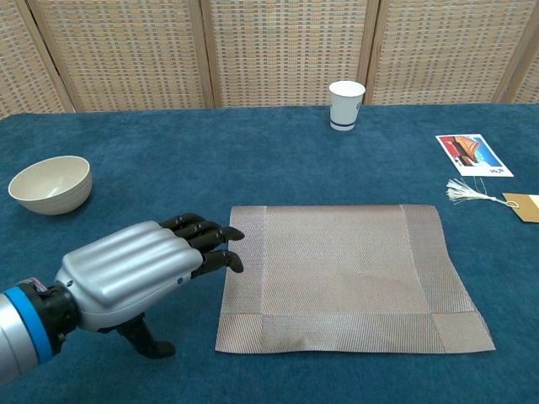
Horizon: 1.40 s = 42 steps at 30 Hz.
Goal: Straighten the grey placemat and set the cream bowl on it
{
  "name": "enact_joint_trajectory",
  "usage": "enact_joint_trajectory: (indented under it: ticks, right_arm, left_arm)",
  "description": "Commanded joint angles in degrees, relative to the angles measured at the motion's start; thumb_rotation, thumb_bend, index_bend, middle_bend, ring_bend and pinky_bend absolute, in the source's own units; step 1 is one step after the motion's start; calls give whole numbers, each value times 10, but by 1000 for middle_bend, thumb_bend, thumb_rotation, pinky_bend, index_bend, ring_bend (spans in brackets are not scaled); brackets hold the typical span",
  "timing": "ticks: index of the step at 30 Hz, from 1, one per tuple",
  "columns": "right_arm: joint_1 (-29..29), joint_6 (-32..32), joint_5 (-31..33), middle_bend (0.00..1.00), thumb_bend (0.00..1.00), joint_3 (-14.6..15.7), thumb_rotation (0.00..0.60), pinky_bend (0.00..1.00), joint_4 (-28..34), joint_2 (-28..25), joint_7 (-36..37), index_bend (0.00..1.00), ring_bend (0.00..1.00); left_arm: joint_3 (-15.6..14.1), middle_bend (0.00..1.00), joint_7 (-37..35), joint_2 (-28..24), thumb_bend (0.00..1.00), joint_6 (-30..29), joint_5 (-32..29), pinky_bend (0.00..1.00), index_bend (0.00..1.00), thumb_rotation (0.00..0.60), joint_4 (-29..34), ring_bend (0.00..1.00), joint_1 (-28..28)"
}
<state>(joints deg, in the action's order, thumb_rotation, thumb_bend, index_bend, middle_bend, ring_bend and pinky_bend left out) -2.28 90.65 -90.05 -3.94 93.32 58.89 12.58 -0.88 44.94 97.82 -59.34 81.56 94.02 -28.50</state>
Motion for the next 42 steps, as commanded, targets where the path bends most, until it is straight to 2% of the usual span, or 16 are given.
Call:
enact_joint_trajectory:
  ticks: [1,16,21,24,28,42]
  right_arm:
    - [0,0,-1,0,43,0,600,0,0,-1,2,5,0]
    - [0,-3,0,0,43,-1,600,0,1,-9,23,5,0]
    - [0,-2,-2,0,43,0,600,0,2,-9,22,5,0]
    - [0,-2,-3,0,43,1,600,0,3,-9,20,5,0]
    - [0,-2,-3,0,43,1,600,0,4,-8,19,5,0]
    - [0,-3,-3,0,43,1,600,0,6,-9,19,4,0]
  left_arm:
    - [4,0,7,17,73,4,-11,0,189,600,-12,0,-5]
    - [17,0,30,81,87,5,-45,0,221,600,-56,0,-20]
    - [16,0,23,96,128,-2,-41,0,230,600,-65,0,-22]
    - [14,0,14,100,129,-7,-36,0,234,600,-66,0,-22]
    - [11,0,11,99,183,-10,-33,0,235,600,-62,0,-24]
    - [11,0,13,100,205,-14,-38,0,242,600,-60,0,-28]
